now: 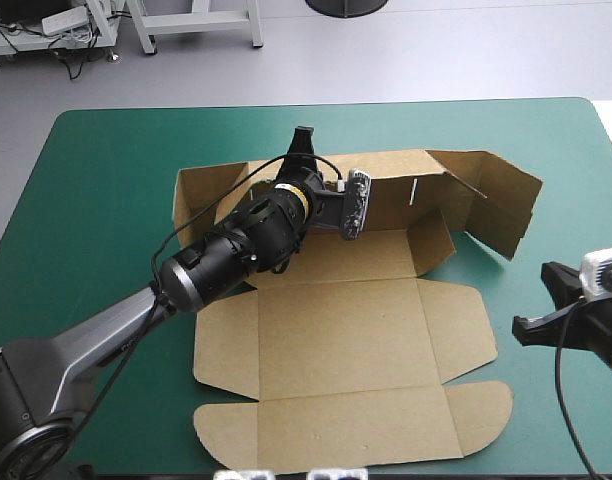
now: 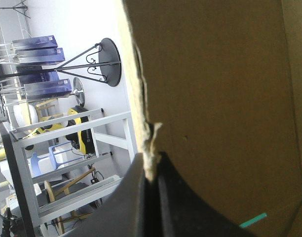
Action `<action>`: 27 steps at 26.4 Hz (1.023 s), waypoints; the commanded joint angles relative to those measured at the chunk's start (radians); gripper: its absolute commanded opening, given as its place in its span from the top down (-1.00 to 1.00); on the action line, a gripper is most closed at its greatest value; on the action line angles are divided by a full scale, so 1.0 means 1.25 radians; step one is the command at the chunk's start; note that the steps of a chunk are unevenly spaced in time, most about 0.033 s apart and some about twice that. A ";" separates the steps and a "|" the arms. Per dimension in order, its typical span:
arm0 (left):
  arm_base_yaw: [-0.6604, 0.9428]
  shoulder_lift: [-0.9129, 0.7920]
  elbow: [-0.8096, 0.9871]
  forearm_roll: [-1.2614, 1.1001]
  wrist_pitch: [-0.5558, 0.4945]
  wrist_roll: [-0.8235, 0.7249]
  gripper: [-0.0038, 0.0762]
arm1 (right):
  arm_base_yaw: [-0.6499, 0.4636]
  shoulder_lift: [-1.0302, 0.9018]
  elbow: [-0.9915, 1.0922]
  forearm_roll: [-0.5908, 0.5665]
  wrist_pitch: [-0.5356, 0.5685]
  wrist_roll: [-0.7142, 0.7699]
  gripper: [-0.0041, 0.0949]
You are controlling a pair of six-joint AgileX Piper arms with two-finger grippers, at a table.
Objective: Fold the box
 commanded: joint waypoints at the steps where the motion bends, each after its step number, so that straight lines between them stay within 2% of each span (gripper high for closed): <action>1: -0.004 -0.033 0.054 0.085 -0.109 -0.111 0.93 | -0.006 0.047 -0.106 -0.086 -0.043 0.043 0.95; 3: -0.006 -0.033 0.091 0.166 -0.129 -0.218 0.93 | -0.006 0.110 -0.182 -0.097 -0.020 0.042 0.95; 5: -0.007 -0.033 0.117 0.204 -0.128 -0.265 0.93 | -0.006 0.200 -0.265 -0.097 0.005 0.027 0.95; 11: -0.022 -0.048 0.123 0.198 -0.105 -0.296 0.93 | -0.006 0.424 -0.483 -0.082 0.070 -0.011 0.95; 21: -0.055 -0.094 0.123 0.173 -0.088 -0.314 0.93 | -0.031 0.782 -0.883 -0.029 0.292 -0.094 0.95; 27: -0.055 -0.094 0.123 0.173 -0.084 -0.314 0.93 | -0.200 0.897 -0.952 0.262 0.292 -0.142 0.95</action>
